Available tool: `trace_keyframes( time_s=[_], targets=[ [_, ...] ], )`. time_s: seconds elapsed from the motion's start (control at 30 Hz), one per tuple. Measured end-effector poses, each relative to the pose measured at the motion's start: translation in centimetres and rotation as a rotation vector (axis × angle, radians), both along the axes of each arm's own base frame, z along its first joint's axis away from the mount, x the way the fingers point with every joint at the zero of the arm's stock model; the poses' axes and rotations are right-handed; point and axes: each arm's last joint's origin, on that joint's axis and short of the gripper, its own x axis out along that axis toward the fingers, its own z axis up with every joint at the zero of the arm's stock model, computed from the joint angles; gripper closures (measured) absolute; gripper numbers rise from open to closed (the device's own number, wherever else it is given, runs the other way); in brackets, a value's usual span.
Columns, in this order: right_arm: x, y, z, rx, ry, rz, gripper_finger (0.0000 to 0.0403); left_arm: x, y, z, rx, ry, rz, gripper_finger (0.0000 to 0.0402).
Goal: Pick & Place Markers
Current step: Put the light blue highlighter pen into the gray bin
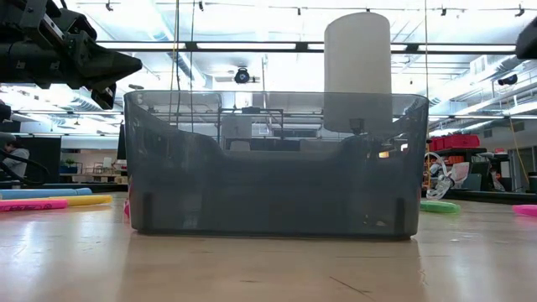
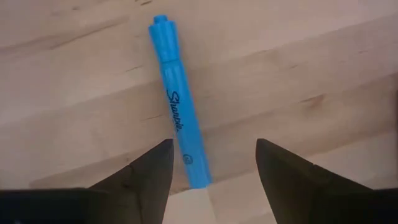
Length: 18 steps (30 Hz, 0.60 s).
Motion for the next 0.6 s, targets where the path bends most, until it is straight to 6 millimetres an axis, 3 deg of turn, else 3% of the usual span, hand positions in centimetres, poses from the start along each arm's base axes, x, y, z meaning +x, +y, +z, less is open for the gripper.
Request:
trace_keyframes(
  time_s=[0.6],
  targets=[
    [-0.7,-0.8,-2.7,0.005,0.001,0.001,0.0195,0.0,0.0,0.0,0.000,0.000,0.000,0.0378]
  ],
)
